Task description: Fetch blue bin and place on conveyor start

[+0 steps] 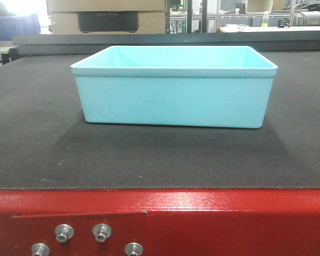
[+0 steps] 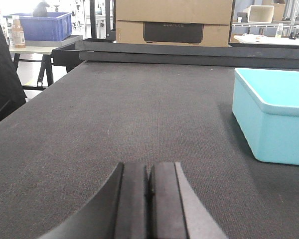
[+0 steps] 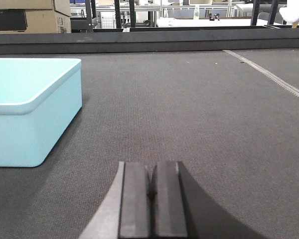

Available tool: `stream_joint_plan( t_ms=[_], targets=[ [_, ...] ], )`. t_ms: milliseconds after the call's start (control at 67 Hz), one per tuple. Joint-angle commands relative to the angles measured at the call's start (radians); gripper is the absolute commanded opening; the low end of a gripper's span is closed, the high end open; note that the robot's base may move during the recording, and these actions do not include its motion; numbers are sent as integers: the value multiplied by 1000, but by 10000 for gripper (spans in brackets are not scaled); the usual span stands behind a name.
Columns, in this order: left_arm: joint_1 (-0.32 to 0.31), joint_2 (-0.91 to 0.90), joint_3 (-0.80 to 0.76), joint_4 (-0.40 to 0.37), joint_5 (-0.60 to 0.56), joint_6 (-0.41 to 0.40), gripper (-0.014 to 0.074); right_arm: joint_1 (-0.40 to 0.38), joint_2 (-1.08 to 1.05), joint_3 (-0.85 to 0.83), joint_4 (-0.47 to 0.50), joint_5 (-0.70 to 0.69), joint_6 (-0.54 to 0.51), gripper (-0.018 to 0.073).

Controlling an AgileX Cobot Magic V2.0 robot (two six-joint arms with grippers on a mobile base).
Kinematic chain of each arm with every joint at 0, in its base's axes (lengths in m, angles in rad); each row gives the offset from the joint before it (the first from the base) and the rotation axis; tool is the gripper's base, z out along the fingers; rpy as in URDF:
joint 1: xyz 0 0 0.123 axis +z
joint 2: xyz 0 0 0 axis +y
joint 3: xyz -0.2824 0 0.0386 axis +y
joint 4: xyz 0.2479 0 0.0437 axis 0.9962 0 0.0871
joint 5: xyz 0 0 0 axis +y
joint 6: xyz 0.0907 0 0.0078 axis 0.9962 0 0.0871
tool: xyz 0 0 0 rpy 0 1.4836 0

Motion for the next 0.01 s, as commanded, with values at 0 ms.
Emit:
stream_joint_plan(
  t_ms=[0],
  targets=[
    [4,-5,-2,-6,-13,1,-111,-5,-8,0,-2,-23,-5,-162]
  ],
)
